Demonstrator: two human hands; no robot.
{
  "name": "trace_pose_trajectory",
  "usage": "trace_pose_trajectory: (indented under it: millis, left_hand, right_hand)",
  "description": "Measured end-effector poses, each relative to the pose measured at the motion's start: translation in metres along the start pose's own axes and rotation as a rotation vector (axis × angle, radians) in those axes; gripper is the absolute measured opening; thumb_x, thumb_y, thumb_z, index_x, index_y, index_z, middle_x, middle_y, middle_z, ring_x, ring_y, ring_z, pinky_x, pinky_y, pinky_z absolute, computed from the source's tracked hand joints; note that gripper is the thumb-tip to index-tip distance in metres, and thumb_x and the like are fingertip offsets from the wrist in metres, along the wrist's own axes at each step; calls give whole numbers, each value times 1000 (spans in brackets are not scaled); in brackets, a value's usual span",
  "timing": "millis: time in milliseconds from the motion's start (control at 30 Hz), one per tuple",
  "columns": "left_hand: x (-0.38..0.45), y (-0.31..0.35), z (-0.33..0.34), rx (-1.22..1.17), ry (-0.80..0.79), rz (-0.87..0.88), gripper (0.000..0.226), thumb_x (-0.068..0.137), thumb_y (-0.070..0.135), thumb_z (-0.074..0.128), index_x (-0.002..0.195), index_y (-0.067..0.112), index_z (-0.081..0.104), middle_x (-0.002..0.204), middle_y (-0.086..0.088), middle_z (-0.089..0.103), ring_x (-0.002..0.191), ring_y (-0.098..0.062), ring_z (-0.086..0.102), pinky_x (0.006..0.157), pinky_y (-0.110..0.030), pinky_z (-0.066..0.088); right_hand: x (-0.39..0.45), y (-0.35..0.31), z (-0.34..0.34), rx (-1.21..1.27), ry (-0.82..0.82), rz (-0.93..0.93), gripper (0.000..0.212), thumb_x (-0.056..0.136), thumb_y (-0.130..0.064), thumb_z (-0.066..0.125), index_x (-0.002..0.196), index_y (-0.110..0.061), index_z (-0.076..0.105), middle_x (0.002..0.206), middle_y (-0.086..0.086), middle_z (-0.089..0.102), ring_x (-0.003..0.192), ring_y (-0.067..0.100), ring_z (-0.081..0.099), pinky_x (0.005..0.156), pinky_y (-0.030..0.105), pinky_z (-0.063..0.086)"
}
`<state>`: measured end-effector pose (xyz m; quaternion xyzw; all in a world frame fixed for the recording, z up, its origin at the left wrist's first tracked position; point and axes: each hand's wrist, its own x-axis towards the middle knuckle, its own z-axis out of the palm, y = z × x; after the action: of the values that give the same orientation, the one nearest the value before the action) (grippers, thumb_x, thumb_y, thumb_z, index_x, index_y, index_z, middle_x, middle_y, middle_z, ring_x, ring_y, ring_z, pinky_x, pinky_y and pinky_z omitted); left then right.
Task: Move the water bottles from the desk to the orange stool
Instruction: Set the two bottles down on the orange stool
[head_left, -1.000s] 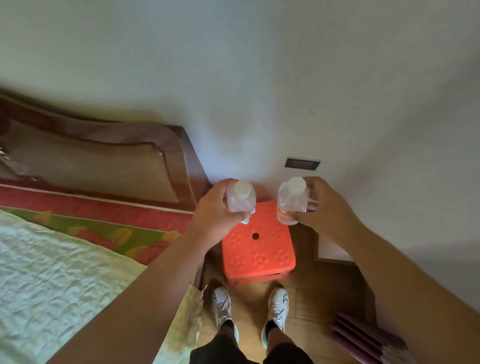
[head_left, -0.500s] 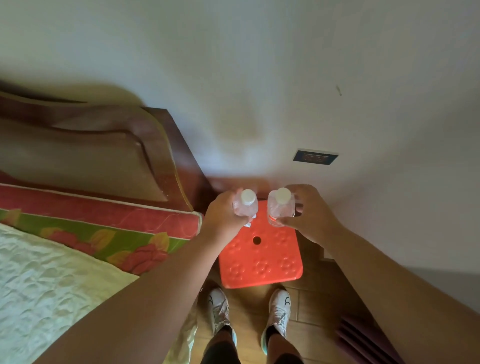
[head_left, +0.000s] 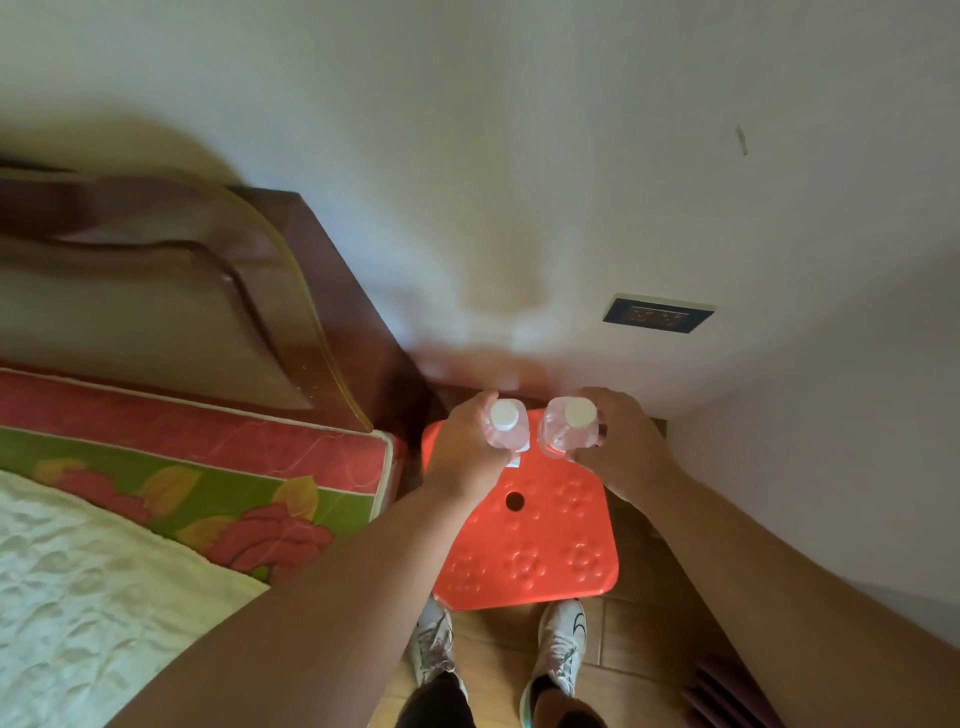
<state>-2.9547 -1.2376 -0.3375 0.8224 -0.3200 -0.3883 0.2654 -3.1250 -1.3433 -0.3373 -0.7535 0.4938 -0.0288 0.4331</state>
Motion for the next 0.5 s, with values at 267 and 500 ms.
trace_pose_trajectory:
  millis: [267, 500]
  left_hand:
    - [10, -2, 16, 48, -17, 29, 49, 78, -4, 72, 123, 14, 65, 98, 18, 58, 85, 8, 55, 69, 7, 32]
    - [5, -11, 16, 133, -23, 16, 57, 75, 6, 77, 128, 22, 62, 121, 9, 64, 112, -12, 60, 84, -4, 38]
  right_hand:
    - [-1, 4, 6, -12, -57, 3, 39, 78, -11, 81, 115, -13, 67, 104, -3, 65, 98, 16, 60, 87, 28, 47]
    - [0, 5, 5, -35, -51, 98, 62, 78, -12, 84, 133, -19, 57, 132, 1, 62, 121, 21, 57, 109, 39, 44]
